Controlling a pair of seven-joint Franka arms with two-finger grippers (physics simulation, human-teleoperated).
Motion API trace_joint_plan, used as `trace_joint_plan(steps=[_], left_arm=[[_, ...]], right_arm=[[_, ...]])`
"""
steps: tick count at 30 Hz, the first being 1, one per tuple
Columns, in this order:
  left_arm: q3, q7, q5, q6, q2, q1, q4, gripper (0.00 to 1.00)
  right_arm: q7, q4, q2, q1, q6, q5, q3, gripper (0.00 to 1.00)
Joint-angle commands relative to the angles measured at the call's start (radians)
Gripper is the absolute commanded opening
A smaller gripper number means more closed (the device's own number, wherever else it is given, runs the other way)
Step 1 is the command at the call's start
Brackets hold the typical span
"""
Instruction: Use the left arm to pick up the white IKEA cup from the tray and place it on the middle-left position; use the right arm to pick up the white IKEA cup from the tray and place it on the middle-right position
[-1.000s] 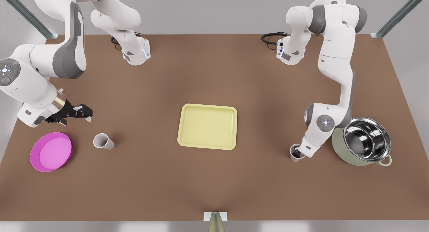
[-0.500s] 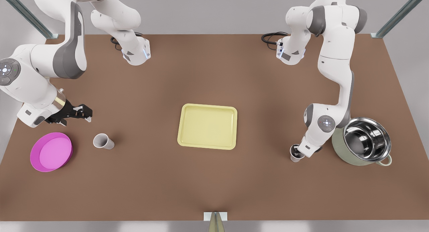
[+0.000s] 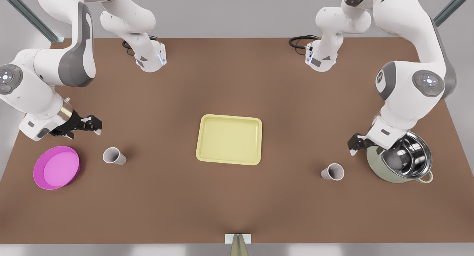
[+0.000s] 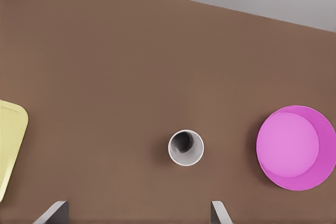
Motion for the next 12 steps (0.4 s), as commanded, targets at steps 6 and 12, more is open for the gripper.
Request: trace_joint_plan(steps=[6, 12], left_arm=[[-0.026, 0.050, -0.019, -0.367, -0.092, -0.002, -0.029, 1.00], [-0.025, 0.050, -0.021, -0.367, -0.090, -0.002, -0.029, 1.00]], right_arm=[[0.001, 0.001, -0.001, -0.001, 0.006, 0.004, 0.000, 1.00], [0.000, 0.001, -0.001, -0.001, 0.006, 0.004, 0.000, 1.00]])
